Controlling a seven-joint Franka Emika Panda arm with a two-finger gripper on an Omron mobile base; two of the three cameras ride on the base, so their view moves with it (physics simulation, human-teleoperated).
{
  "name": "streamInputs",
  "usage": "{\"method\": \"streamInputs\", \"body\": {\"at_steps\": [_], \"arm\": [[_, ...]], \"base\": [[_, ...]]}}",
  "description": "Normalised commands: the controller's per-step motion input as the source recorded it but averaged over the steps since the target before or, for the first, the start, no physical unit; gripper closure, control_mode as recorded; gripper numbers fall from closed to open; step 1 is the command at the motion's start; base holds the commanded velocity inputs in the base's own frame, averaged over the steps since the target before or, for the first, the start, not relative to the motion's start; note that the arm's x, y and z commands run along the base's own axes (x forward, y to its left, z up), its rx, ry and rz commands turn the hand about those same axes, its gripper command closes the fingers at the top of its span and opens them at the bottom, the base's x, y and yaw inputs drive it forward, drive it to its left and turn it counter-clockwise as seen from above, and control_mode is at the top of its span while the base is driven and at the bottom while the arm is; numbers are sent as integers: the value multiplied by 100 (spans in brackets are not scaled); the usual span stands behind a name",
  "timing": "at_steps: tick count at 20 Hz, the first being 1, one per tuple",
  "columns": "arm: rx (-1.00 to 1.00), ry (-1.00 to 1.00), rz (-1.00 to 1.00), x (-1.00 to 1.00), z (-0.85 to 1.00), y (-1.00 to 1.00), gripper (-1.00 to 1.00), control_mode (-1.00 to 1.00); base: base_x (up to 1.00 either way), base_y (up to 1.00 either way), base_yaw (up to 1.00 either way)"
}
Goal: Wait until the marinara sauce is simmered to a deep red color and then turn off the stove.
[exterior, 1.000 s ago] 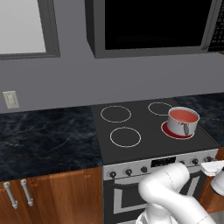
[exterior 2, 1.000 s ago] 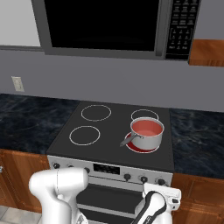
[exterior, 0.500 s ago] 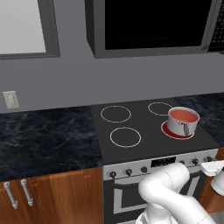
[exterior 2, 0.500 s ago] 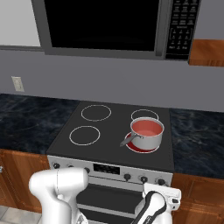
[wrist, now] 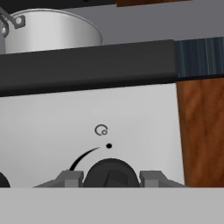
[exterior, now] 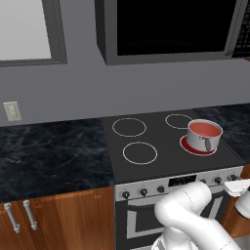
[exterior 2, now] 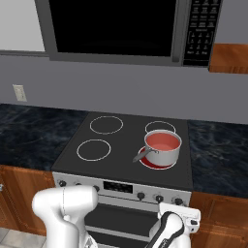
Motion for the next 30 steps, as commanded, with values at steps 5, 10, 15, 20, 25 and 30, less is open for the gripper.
{"method": "streamInputs", "body": {"at_steps": [5,10,15,20,25,30], "arm": [[0,0,0,0,0,0,100,-100],[0,0,0,0,0,0,100,-100],[0,0,0,0,0,0,100,-100],[0,0,0,0,0,0,100,-100],[0,0,0,0,0,0,100,-100],[0,0,0,0,0,0,100,-100]], "base": [[0,0,0],[0,0,0],[0,0,0],[0,0,0],[0,0,0],[0,0,0]]}}
